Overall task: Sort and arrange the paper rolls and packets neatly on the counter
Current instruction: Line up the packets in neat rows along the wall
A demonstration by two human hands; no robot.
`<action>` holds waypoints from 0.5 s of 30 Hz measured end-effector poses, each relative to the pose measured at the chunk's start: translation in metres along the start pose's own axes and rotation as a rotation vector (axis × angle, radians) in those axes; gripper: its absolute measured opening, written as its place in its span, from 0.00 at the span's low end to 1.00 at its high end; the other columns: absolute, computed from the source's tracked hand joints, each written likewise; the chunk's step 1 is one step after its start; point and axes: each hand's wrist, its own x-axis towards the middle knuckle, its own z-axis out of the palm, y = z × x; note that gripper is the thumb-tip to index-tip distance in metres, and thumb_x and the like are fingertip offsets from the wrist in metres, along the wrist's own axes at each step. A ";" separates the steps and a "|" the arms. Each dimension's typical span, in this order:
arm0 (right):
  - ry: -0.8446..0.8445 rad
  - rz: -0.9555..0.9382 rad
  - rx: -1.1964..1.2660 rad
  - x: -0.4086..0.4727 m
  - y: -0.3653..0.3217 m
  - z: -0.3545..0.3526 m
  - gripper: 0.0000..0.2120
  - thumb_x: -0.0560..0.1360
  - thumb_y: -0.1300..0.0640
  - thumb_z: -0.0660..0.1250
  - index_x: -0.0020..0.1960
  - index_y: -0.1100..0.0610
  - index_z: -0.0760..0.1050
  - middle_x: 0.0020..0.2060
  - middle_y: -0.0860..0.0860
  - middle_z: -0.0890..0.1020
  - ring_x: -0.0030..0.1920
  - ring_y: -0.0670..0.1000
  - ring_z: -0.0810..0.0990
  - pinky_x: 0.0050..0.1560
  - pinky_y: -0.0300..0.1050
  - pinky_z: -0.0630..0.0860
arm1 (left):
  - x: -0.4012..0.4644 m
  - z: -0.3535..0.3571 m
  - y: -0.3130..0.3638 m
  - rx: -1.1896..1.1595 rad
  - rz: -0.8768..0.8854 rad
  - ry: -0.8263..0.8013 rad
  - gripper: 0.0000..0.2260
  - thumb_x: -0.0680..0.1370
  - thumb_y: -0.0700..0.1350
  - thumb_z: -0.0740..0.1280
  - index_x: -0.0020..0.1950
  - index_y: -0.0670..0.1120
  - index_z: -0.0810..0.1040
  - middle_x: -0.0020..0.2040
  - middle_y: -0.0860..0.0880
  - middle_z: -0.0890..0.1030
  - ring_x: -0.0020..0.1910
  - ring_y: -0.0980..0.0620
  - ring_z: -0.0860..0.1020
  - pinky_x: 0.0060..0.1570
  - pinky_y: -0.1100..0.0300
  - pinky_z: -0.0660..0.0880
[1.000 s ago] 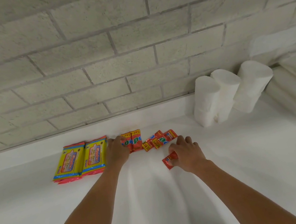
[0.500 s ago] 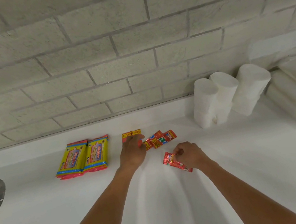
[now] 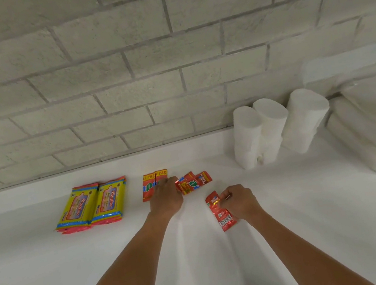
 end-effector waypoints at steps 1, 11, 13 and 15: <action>0.016 -0.014 -0.057 0.000 0.001 -0.001 0.08 0.74 0.52 0.72 0.52 0.51 0.80 0.50 0.50 0.83 0.48 0.50 0.83 0.51 0.45 0.81 | 0.001 0.000 0.002 0.027 -0.002 0.006 0.21 0.80 0.48 0.64 0.73 0.50 0.68 0.70 0.46 0.72 0.67 0.44 0.73 0.59 0.49 0.77; 0.059 -0.097 -0.258 0.003 0.003 -0.009 0.11 0.77 0.47 0.67 0.56 0.52 0.78 0.51 0.49 0.82 0.49 0.50 0.82 0.51 0.45 0.80 | 0.004 -0.003 0.006 0.108 -0.068 -0.075 0.19 0.78 0.52 0.67 0.68 0.48 0.73 0.68 0.45 0.73 0.70 0.42 0.68 0.68 0.48 0.68; 0.064 -0.115 -0.274 0.003 0.001 -0.008 0.11 0.77 0.46 0.67 0.57 0.50 0.78 0.52 0.48 0.82 0.49 0.49 0.82 0.51 0.45 0.80 | 0.000 -0.004 0.005 0.103 -0.065 -0.079 0.16 0.78 0.51 0.66 0.64 0.47 0.76 0.64 0.45 0.76 0.67 0.42 0.71 0.64 0.49 0.71; 0.072 -0.135 -0.275 0.001 -0.003 -0.007 0.10 0.77 0.47 0.66 0.56 0.48 0.78 0.52 0.47 0.81 0.48 0.48 0.81 0.49 0.43 0.79 | -0.006 -0.006 0.005 0.068 -0.049 -0.075 0.10 0.79 0.49 0.65 0.56 0.47 0.80 0.55 0.46 0.80 0.57 0.45 0.78 0.53 0.52 0.77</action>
